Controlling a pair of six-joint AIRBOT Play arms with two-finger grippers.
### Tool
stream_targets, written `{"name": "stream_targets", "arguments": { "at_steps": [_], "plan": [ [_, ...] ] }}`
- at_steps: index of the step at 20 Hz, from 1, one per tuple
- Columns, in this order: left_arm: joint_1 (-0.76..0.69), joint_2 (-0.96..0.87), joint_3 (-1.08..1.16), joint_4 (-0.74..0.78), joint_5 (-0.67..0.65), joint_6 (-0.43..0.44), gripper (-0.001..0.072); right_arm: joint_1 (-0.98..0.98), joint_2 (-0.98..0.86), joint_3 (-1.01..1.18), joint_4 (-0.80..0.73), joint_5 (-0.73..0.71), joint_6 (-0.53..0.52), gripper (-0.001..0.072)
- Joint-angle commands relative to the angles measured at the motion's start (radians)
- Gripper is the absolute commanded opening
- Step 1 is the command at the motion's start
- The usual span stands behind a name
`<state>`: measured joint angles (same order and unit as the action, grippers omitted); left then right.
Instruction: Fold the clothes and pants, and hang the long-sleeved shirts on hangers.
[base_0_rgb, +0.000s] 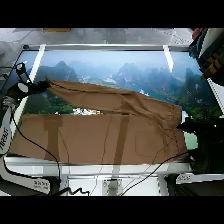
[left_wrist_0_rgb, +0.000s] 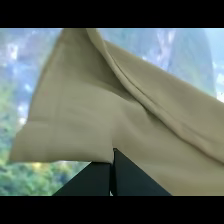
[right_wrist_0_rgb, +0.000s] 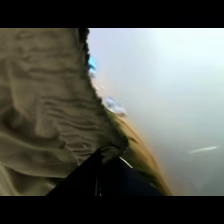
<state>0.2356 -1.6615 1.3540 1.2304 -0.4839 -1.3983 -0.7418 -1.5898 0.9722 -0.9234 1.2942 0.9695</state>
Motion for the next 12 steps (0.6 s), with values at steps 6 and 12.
{"name": "stream_targets", "arguments": {
  "at_steps": [6,12],
  "plan": [
    [0.012,0.088,0.090,-0.004,-0.211,-0.011,0.0011,0.000,0.064,0.138,0.243,0.061,-0.088,0.0027],
    [0.074,0.142,0.316,-0.004,-0.418,-0.030,0.0011,0.000,0.145,0.184,0.241,0.080,-0.068,0.0027]
  ]
}}
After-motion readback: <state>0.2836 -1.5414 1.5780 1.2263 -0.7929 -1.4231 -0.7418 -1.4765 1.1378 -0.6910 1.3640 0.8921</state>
